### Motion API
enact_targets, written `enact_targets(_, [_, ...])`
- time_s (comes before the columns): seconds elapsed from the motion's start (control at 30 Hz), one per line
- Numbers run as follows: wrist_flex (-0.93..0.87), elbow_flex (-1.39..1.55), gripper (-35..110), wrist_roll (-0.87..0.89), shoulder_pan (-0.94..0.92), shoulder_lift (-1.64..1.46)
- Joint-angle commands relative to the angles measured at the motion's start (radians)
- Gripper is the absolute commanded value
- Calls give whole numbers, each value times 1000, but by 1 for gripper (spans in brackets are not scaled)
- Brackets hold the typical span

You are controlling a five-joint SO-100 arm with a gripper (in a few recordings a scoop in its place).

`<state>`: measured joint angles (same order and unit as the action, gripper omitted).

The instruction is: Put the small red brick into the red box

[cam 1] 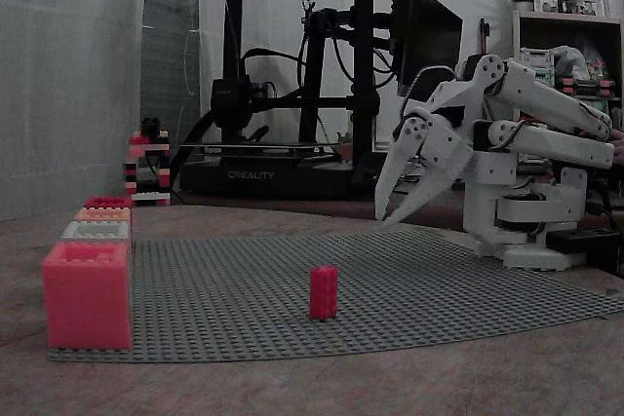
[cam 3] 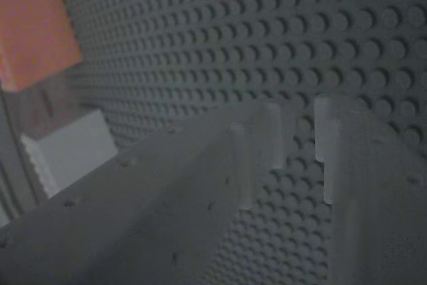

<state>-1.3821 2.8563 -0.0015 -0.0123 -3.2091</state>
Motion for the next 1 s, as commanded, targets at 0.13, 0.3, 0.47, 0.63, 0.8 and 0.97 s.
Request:
enact_targets(0.13, [-23, 5, 0, 25, 14, -12])
enact_targets(0.3, [-23, 5, 0, 26, 14, -12])
enact_targets(0.47, [-23, 5, 0, 28, 14, -11])
enact_targets(0.63, [55, -66, 0, 49, 9, 153])
enact_targets(0.8, [120, -302, 0, 98, 17, 370])
enact_targets(0.97, [114, -568, 0, 138, 64, 673])
